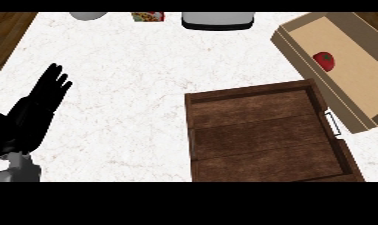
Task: Pick the tomato from the tray and place it in the cardboard box
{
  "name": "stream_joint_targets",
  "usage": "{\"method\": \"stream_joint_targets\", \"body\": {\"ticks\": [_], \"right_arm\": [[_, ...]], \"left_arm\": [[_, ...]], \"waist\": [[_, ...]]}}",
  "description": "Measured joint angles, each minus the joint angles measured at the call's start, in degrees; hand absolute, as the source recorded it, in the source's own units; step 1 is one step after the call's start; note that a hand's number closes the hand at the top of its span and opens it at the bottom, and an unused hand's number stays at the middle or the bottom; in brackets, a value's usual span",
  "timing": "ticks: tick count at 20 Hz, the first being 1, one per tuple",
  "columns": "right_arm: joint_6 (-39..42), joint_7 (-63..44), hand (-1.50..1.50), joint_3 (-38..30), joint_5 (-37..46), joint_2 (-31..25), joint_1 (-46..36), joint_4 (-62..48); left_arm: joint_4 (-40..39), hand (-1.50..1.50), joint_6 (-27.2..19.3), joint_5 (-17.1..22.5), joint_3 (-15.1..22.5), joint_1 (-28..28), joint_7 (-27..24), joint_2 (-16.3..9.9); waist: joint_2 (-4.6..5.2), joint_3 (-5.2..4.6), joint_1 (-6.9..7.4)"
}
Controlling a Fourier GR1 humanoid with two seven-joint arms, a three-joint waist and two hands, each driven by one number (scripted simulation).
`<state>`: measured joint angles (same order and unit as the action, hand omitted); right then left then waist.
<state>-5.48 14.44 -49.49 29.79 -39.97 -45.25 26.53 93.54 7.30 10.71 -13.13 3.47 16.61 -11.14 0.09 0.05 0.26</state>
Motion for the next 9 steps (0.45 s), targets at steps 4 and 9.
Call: {"method": "stream_joint_targets", "body": {"ticks": [4, 9], "right_arm": [[6.1, 3.4, -1.5, -0.7, -3.2, -4.1, 4.1, -0.7], [8.4, 8.0, -1.5, -0.6, -5.9, -6.7, 7.3, -3.5]], "left_arm": [[-0.7, 0.0, 0.2, -0.1, 0.0, -0.1, -1.0, 0.4], [0.7, 0.0, 0.2, 0.4, -0.2, 0.1, 0.1, 0.1]], "waist": [[0.02, 0.0, -0.05], [0.12, 0.03, 0.31]]}}
